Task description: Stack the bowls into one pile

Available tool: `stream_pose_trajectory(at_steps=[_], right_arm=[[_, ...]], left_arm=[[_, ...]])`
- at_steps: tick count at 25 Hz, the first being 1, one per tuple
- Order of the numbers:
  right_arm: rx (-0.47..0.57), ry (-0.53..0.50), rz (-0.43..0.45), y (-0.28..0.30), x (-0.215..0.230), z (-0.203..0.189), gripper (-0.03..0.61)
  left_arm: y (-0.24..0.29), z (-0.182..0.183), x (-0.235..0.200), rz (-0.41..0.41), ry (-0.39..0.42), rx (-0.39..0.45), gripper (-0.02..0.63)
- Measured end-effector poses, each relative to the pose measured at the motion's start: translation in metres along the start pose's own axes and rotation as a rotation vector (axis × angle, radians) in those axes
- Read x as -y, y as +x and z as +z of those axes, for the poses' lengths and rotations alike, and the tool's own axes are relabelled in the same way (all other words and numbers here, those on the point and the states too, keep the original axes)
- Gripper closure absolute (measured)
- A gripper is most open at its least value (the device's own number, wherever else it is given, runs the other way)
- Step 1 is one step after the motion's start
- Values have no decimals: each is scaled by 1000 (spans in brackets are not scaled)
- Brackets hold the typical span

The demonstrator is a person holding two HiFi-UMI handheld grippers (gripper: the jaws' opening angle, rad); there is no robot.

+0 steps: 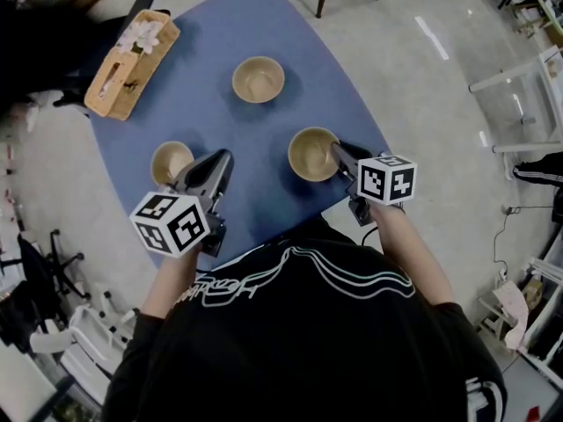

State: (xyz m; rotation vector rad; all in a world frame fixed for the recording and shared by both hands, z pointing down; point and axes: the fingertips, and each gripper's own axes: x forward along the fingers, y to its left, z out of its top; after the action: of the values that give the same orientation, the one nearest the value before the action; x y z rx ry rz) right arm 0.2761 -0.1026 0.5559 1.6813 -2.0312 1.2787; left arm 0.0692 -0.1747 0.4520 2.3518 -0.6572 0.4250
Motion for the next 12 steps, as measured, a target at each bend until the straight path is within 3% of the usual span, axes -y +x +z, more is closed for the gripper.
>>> stream_pose_trajectory(at_steps=[12], right_arm=[[-26, -38, 34, -2, -4, 10, 534]], left_arm=[[4, 2, 1, 22, -17, 12, 575]])
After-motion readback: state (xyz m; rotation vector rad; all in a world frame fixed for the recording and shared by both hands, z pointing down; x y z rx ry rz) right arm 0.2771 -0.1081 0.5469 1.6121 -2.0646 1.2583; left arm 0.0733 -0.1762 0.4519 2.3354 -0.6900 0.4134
